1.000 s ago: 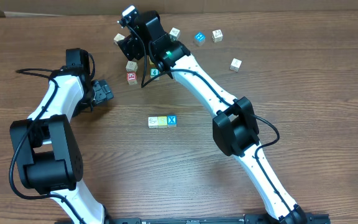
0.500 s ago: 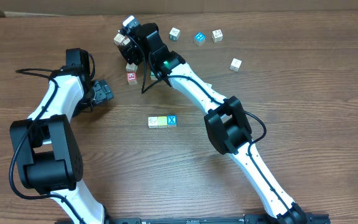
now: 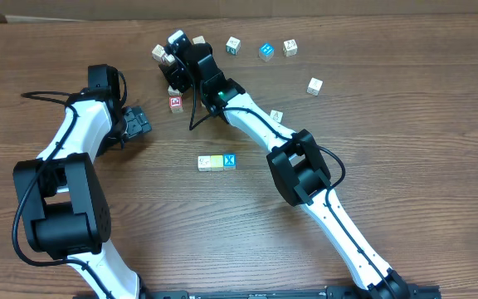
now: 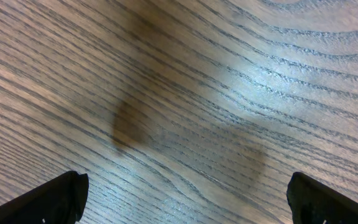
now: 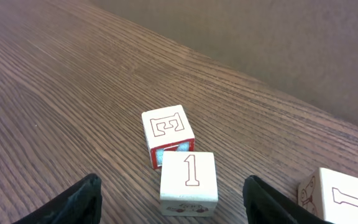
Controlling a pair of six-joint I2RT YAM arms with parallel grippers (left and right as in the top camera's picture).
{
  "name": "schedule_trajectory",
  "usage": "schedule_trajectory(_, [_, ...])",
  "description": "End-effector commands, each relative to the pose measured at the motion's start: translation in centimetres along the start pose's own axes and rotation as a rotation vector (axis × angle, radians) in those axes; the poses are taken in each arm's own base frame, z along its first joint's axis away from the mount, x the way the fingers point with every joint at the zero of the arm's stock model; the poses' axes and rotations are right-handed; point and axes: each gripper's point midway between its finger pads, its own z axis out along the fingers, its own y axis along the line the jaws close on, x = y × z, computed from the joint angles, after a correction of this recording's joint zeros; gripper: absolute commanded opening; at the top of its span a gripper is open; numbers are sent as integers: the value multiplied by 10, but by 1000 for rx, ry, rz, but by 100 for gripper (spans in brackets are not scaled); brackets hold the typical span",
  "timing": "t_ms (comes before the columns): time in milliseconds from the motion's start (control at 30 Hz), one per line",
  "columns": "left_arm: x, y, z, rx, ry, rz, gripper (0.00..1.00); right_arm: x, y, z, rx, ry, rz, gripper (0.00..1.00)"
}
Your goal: Form a horizontal line
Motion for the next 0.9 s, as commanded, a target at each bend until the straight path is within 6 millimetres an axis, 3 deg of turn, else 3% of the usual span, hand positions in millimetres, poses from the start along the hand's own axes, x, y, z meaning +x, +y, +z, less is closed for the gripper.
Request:
schedule_trajectory(0, [0,1,1,-12,-1,29,100,0,-2,2,7,-16,18,66])
schedule_trajectory(433, [0,1,1,-12,-1,29,99,-11,-2,2,9,-62,15,66])
schedule_trajectory(867, [0,1,1,-12,-1,29,100,23,-3,12,10,-18,72,73])
